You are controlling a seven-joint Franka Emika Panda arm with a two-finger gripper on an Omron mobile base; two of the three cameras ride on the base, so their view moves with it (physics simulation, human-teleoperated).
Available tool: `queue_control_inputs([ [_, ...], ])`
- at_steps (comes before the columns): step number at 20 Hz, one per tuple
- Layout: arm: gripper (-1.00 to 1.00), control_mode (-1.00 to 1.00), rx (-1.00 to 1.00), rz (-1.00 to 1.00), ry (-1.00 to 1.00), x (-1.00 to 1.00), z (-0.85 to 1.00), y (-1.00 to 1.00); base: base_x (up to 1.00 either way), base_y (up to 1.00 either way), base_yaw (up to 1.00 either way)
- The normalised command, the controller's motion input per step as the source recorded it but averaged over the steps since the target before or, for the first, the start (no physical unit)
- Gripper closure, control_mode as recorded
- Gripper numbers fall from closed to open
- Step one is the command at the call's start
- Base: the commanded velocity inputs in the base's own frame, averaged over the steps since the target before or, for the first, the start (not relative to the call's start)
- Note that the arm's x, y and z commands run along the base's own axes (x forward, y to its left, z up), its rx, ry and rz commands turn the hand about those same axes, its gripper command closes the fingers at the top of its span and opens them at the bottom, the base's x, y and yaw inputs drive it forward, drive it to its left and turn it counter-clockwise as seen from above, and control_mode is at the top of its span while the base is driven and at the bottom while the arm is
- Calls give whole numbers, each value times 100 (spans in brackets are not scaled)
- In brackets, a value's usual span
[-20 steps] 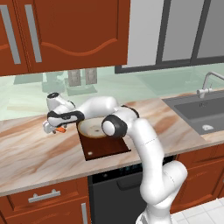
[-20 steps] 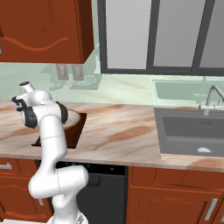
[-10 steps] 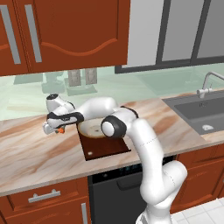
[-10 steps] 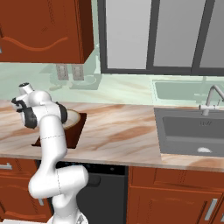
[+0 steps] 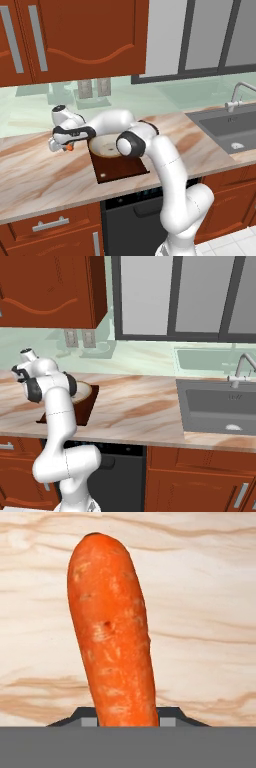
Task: Place the two vegetables and bowl onto the tray for setting up a vegetable dip station.
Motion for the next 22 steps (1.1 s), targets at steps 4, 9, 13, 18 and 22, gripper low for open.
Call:
queue_control_inputs([
  [4, 100, -100, 0, 0, -1, -22, 30, -1, 0, 0, 0],
  [9, 100, -100, 0, 0, -2, -32, 30, -7, 0, 0, 0],
  [13, 100, -100, 0, 0, -2, -39, 23, -18, 0, 0, 0],
  [18, 100, -100, 1, 0, -4, -44, 21, -27, 0, 0, 0],
  [22, 100, -100, 3, 0, 0, -47, 22, -30, 0, 0, 0],
])
